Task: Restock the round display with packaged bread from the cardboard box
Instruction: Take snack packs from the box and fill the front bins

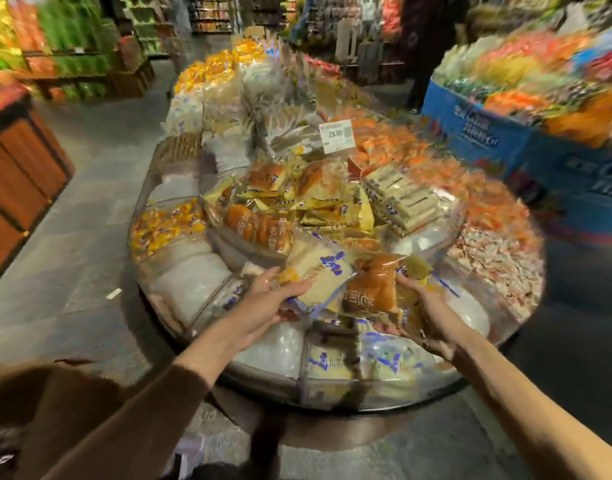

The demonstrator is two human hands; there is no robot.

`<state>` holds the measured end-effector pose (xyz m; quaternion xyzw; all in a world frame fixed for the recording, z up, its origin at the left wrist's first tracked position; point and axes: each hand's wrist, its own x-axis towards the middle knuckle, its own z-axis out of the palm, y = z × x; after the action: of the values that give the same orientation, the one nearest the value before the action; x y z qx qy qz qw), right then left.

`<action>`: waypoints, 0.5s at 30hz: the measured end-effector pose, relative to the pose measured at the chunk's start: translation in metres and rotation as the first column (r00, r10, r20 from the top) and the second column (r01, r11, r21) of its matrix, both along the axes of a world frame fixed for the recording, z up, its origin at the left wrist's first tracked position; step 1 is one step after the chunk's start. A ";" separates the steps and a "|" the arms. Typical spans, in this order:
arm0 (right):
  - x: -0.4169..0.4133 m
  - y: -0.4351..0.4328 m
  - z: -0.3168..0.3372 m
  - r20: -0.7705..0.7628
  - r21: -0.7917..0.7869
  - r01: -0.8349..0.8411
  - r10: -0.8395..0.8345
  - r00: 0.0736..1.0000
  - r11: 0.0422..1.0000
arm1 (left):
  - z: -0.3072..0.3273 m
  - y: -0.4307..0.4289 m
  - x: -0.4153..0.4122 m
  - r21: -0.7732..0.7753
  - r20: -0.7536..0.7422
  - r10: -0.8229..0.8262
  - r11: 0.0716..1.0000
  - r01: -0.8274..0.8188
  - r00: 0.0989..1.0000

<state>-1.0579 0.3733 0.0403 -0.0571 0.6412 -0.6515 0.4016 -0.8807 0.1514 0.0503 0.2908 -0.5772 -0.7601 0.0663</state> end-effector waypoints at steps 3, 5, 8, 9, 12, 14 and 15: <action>-0.006 0.017 -0.009 0.186 -0.122 0.026 -0.003 0.983 0.992 | -0.016 0.035 -0.025 0.043 0.021 -0.014 0.999 0.013 1.000; -0.012 0.029 -0.018 0.263 -0.175 0.053 -0.005 0.965 0.983 | -0.029 0.053 -0.037 0.056 0.050 -0.044 0.998 0.041 0.998; -0.017 0.044 -0.028 0.261 -0.170 0.075 -0.029 0.965 0.983 | -0.041 0.076 -0.048 0.114 0.100 -0.078 0.991 0.066 0.992; -0.021 0.048 -0.034 0.245 -0.158 0.073 -0.033 0.969 0.985 | -0.043 0.083 -0.052 0.122 0.119 -0.085 0.990 0.071 0.989; -0.025 0.055 -0.038 0.249 -0.123 0.082 -0.049 0.967 0.989 | -0.046 0.100 -0.063 0.144 0.137 -0.082 0.988 0.062 0.987; -0.028 0.057 -0.042 0.234 -0.126 0.081 -0.050 0.971 0.989 | -0.047 0.105 -0.071 0.154 0.146 -0.085 0.986 0.062 0.986; -0.030 0.057 -0.045 0.216 -0.133 0.070 -0.040 0.976 0.989 | -0.044 0.109 -0.075 0.149 0.152 -0.096 0.986 0.073 0.984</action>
<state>-1.0880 0.4301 -0.0048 0.0029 0.5486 -0.7081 0.4446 -0.9561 0.2601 0.0062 0.3294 -0.5368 -0.7761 -0.0332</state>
